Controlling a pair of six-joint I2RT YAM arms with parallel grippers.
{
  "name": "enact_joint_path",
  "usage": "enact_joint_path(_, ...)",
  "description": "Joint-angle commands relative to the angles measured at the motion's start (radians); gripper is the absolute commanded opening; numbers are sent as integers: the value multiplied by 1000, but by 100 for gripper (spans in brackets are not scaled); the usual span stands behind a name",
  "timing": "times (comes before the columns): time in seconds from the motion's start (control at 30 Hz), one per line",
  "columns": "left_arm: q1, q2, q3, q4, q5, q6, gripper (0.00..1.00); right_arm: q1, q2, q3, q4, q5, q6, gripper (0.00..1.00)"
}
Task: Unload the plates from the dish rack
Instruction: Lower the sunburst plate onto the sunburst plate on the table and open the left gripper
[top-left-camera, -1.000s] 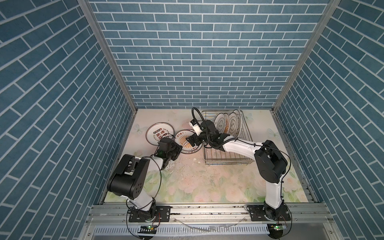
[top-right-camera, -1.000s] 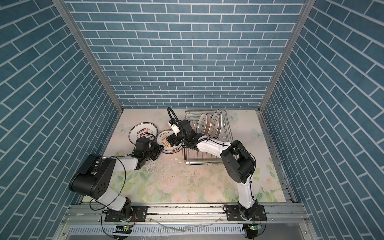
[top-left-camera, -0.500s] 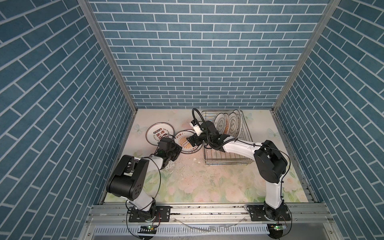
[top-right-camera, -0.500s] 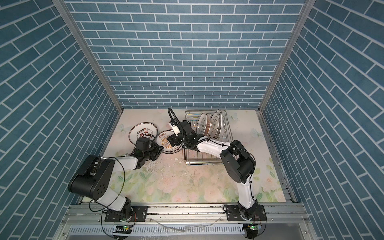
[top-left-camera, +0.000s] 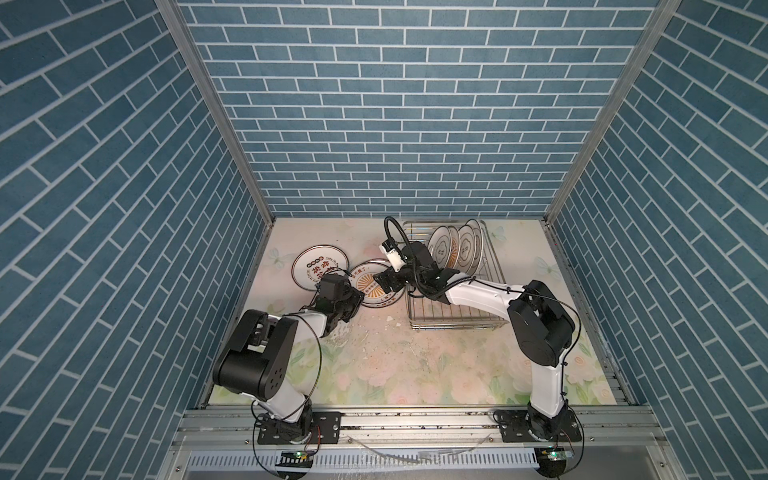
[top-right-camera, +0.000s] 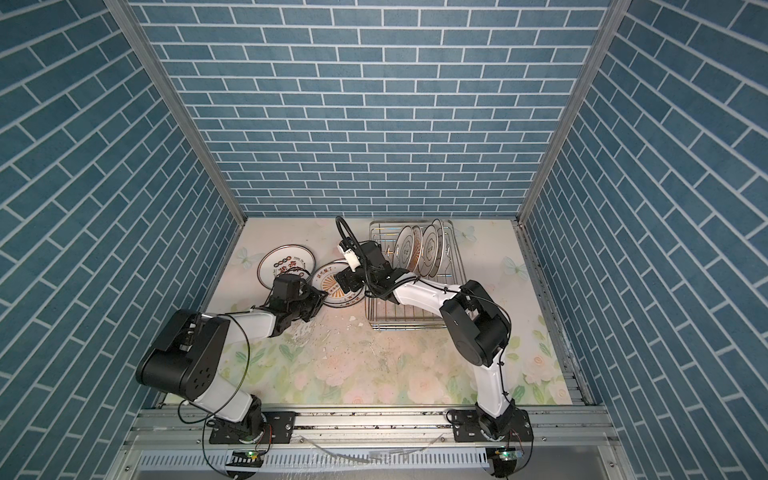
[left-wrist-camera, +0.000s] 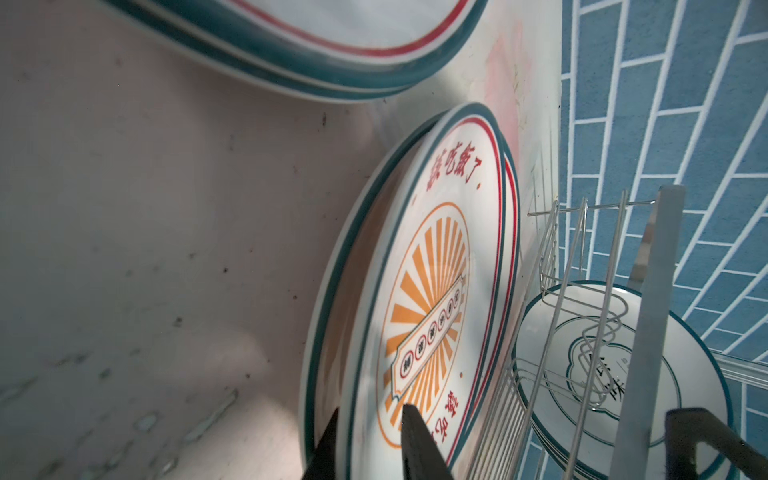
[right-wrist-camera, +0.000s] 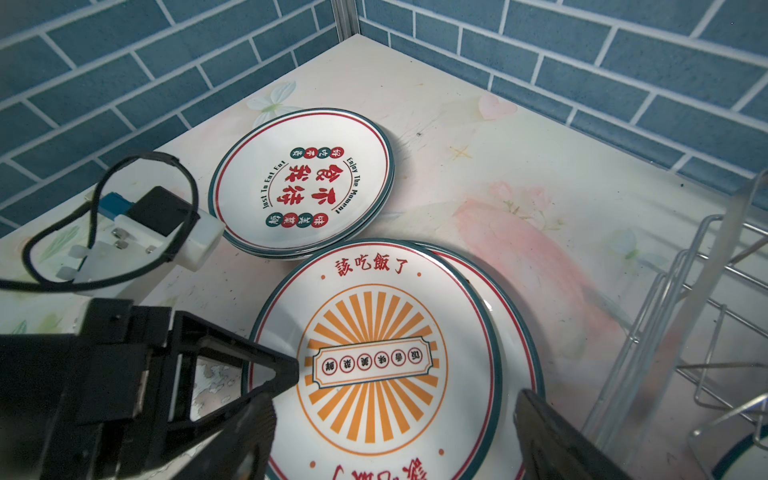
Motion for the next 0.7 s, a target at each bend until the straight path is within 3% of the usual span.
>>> enact_joint_path(0.0,-11,-2,11,-41,-24,15,31,5,6,-7,8,24,-37,91)
enact_joint_path(0.13,-17,-1,23,-70,-38,29,36,5,-1,-14,8,34,-40,90)
enact_joint_path(0.4,-64,-18,117,-272,-127,88,36,5,-24,-38,23,45,-41,90)
enact_joint_path(0.57,-83,-18,121,-288,-167,100,37,5,-51,-78,66,63,-35,90)
enact_joint_path(0.6,-88,-23,146,-307,-184,105,40,4,-55,-81,66,65,-35,90)
enact_joint_path(0.67,-96,-39,142,-307,-208,112,59,5,-63,-89,72,70,-36,90)
